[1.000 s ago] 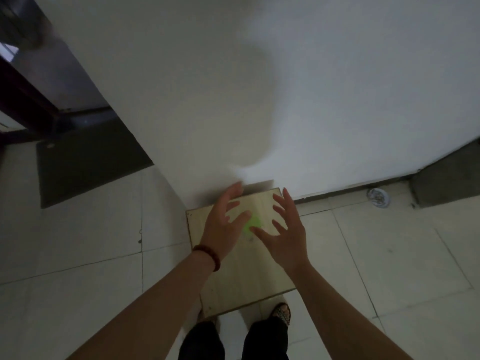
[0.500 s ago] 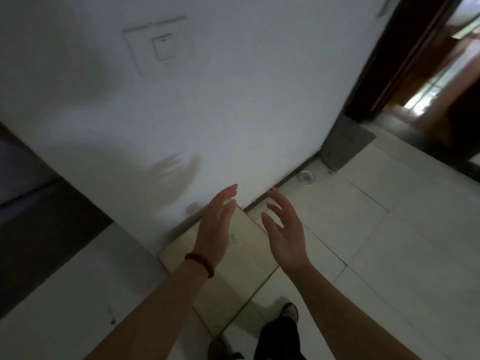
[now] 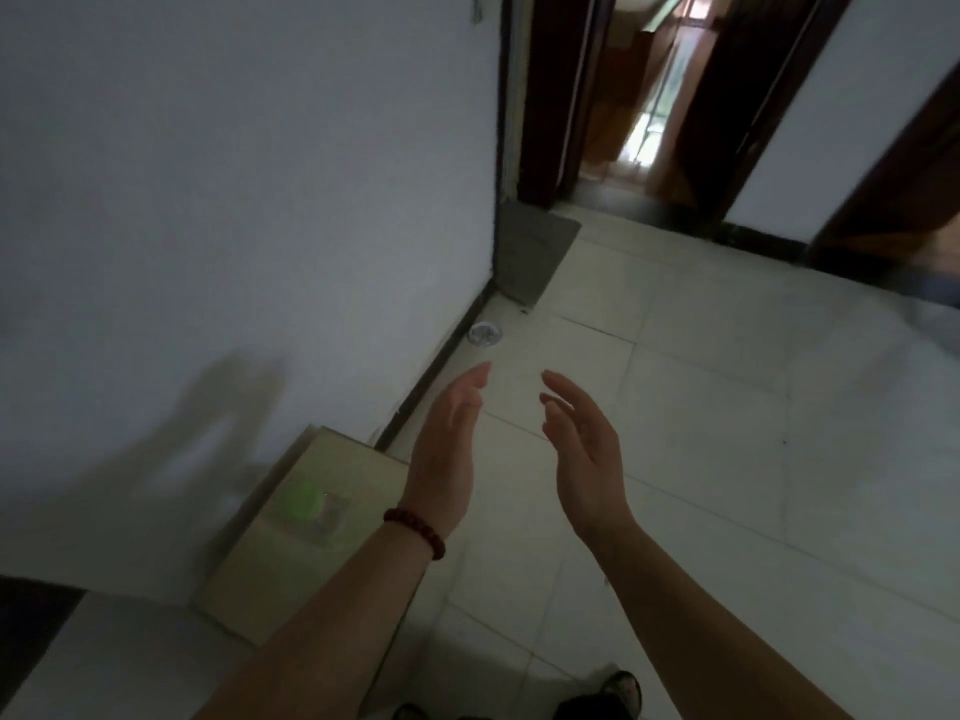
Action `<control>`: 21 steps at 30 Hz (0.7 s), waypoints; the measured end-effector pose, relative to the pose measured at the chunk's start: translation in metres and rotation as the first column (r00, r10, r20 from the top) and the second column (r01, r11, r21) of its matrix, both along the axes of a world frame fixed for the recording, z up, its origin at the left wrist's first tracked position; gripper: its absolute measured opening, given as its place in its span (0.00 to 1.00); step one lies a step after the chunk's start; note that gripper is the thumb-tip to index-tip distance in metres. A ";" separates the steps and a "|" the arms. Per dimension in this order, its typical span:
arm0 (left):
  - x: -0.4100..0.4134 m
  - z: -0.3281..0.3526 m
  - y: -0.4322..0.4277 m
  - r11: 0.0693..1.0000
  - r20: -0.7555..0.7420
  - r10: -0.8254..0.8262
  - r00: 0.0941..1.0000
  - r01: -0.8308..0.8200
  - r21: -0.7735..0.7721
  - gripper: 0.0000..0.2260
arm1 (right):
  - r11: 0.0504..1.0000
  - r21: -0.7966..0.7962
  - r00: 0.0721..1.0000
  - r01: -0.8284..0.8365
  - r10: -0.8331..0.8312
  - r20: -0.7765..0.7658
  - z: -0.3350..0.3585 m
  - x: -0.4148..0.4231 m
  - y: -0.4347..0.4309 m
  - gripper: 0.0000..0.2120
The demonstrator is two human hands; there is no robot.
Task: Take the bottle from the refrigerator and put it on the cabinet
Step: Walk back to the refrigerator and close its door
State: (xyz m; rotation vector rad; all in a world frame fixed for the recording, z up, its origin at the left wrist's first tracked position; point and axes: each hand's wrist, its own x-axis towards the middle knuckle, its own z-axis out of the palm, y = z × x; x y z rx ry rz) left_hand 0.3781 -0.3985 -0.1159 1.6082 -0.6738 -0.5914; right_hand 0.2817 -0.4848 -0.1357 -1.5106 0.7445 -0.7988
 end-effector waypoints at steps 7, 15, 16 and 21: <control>-0.092 0.005 -0.124 0.993 -0.056 -0.121 0.991 0.120 -0.018 0.18 | 0.992 -0.016 0.992 0.122 -0.121 0.033 0.011 -0.097 -0.102 0.13; -0.197 0.012 -0.252 0.961 -0.062 -0.273 0.960 0.269 -0.065 0.18 | 0.951 -0.030 0.951 0.306 -0.304 0.064 0.019 -0.211 -0.213 0.13; -0.207 0.013 -0.263 0.958 -0.060 -0.284 0.957 0.280 -0.065 0.19 | 0.944 -0.024 0.942 0.329 -0.327 0.076 0.020 -0.223 -0.222 0.13; -0.250 0.018 -0.318 0.927 -0.028 -0.372 0.928 0.370 -0.061 0.16 | 0.913 -0.034 0.909 0.406 -0.401 0.112 0.025 -0.269 -0.266 0.15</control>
